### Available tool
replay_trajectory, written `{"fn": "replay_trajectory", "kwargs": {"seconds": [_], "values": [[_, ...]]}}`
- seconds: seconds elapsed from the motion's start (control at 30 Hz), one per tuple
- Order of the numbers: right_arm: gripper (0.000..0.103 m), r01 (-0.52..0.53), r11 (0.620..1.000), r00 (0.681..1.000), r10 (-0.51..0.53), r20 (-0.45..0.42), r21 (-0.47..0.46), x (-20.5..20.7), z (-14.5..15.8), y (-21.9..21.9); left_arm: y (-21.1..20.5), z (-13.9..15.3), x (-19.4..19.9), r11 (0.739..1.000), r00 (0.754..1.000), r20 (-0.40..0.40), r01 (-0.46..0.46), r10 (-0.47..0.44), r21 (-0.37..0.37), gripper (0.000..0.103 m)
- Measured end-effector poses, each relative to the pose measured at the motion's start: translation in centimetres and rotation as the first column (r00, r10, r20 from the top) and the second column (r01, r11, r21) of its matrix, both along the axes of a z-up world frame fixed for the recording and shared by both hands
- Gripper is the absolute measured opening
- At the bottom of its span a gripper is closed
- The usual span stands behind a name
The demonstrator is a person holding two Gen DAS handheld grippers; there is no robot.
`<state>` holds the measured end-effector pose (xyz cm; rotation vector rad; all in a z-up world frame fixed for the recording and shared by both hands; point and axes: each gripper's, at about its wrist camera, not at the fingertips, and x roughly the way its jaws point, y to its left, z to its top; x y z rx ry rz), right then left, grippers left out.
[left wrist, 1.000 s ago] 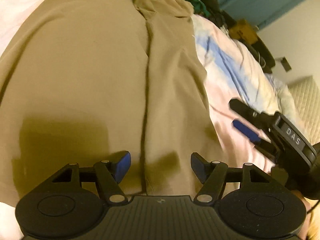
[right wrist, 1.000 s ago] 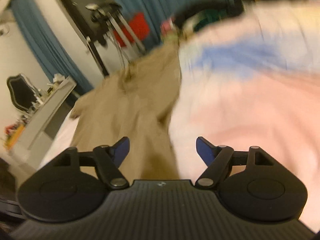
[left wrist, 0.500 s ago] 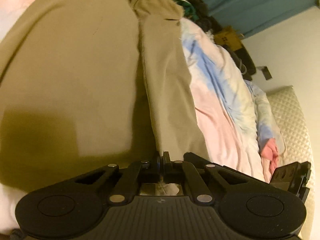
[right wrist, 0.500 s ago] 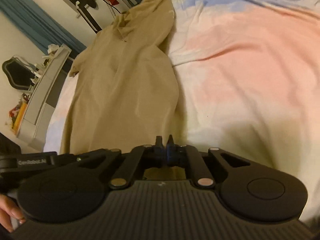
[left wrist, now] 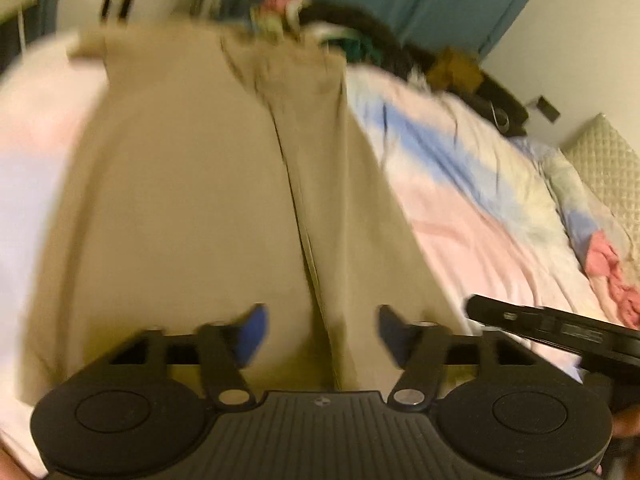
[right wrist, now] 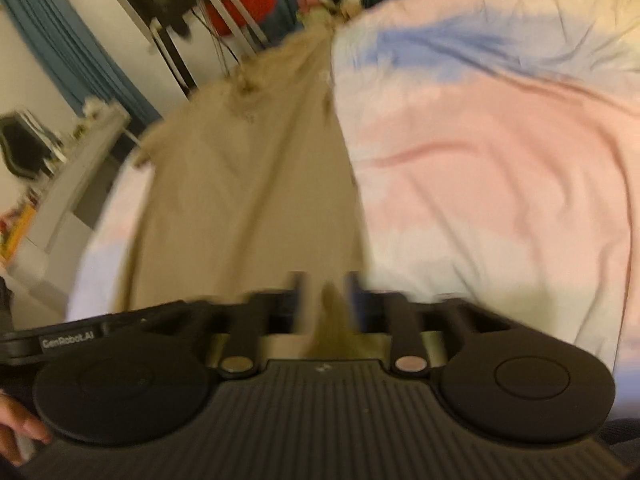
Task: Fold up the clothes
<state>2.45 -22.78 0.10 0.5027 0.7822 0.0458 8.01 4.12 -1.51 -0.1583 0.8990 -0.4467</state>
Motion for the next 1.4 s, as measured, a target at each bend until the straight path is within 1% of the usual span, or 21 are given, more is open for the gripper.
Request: {"fn": "replay_trajectory", "kwargs": {"seconds": [0.03, 0.07, 0.1, 0.17, 0.27, 0.4, 0.57, 0.67, 0.7, 0.77, 0.8, 0.87, 0.93, 1.03, 1.17, 1.2, 1.23, 1.27, 1.3, 1.33, 1.4], "values": [[0.091, 0.006, 1.0, 0.999, -0.005, 0.037, -0.003, -0.3, 0.8, 0.0, 0.1, 1.1, -0.1, 1.0, 0.999, 0.045, -0.016, 0.015, 0.012, 0.088], [0.092, 0.006, 0.999, 0.997, -0.003, 0.074, -0.037, -0.3, 1.7, 0.5, 0.0, 2.1, 0.0, 0.999, 0.996, 0.084, -0.032, 0.03, 0.02, 0.091], [0.09, 0.007, 0.997, 0.994, 0.001, 0.11, -0.071, -0.2, 2.6, 1.0, -0.6, 3.2, 0.3, 0.999, 0.992, 0.121, -0.047, 0.043, 0.027, 0.098], [0.09, 0.012, 0.99, 0.983, 0.013, 0.181, -0.138, 0.1, 4.4, 2.0, -0.3, 5.0, 0.0, 0.997, 0.981, 0.183, -0.07, 0.062, 0.034, 0.103], [0.09, -0.023, 0.974, 0.963, 0.081, 0.255, -0.224, 1.9, 6.4, 3.9, 1.0, 6.5, -0.6, 0.994, 0.969, 0.233, -0.091, 0.076, 0.054, 0.103], [0.09, -0.096, 0.94, 0.927, 0.204, 0.315, -0.327, 6.3, 7.9, 6.7, 3.4, 7.3, -1.0, 0.989, 0.961, 0.254, -0.131, 0.109, 0.071, 0.103], [0.09, -0.187, 0.901, 0.901, 0.317, 0.298, -0.392, 14.6, 7.9, 10.0, 8.3, 8.3, -1.4, 0.982, 0.95, 0.265, -0.183, 0.167, 0.037, 0.103], [0.089, -0.26, 0.862, 0.884, 0.393, 0.253, -0.435, 20.3, 7.0, 13.8, 10.4, 8.2, -1.5, 0.975, 0.94, 0.264, -0.22, 0.216, -0.015, 0.103], [0.089, -0.283, 0.849, 0.878, 0.416, 0.235, -0.447, 22.2, 6.6, 15.1, 10.5, 7.9, -1.5, 0.977, 0.94, 0.269, -0.215, 0.211, -0.014, 0.103], [0.075, -0.326, 0.825, 0.864, 0.459, 0.209, -0.462, 25.8, 5.5, 18.1, 9.8, 7.1, -1.2, 0.982, 0.944, 0.278, -0.186, 0.176, 0.011, 0.103], [0.074, -0.347, 0.812, 0.854, 0.48, 0.2, -0.469, 27.6, 4.8, 19.9, 9.4, 6.6, -0.9, 0.985, 0.947, 0.278, -0.173, 0.16, 0.021, 0.103], [0.074, -0.392, 0.784, 0.826, 0.531, 0.192, -0.481, 30.6, 3.5, 23.1, 8.9, 5.7, 0.0, 0.989, 0.953, 0.273, -0.147, 0.133, 0.03, 0.103], [0.074, -0.434, 0.749, 0.791, 0.583, 0.187, -0.501, 33.6, 2.1, 26.7, 8.9, 4.7, 1.0, 0.988, 0.954, 0.268, -0.149, 0.135, 0.032, 0.103], [0.074, -0.474, 0.691, 0.736, 0.651, 0.185, -0.546, 37.1, 0.2, 31.5, 9.8, 3.4, 2.8, 0.983, 0.956, 0.235, -0.183, 0.173, 0.02, 0.103], [0.074, -0.515, 0.619, 0.685, 0.713, 0.15, -0.593, 39.8, -2.0, 36.0, 11.3, 1.5, 5.2, 0.971, 0.959, 0.16, -0.237, 0.235, -0.006, 0.103], [0.07, -0.51, 0.606, 0.683, 0.716, 0.14, -0.61, 40.4, -2.5, 36.7, 11.7, 1.1, 5.7, 0.968, 0.959, 0.135, -0.251, 0.25, -0.013, 0.103], [0.051, -0.503, 0.599, 0.693, 0.711, 0.123, -0.624, 40.8, -2.9, 36.8, 12.1, 0.7, 6.2, 0.964, 0.958, 0.109, -0.265, 0.266, -0.024, 0.103], [0.039, -0.496, 0.594, 0.703, 0.703, 0.109, -0.634, 41.2, -3.2, 36.9, 12.5, 0.4, 6.5, 0.96, 0.956, 0.089, -0.279, 0.281, -0.038, 0.103], [0.021, -0.485, 0.613, 0.722, 0.683, 0.11, -0.623, 41.6, -3.2, 36.5, 12.7, 0.4, 6.6, 0.956, 0.953, 0.078, -0.289, 0.292, -0.05, 0.103], [0.014, -0.474, 0.635, 0.739, 0.664, 0.117, -0.61, 41.9, -3.1, 36.0, 13.0, 0.3, 6.6, 0.952, 0.95, 0.071, -0.299, 0.303, -0.062, 0.103], [0.012, -0.435, 0.72, 0.746, 0.625, 0.231, -0.542, 41.6, -1.5, 33.7, 13.3, 0.4, 6.2, 0.948, 0.946, 0.075, -0.31, 0.316, -0.077, 0.103]]}}
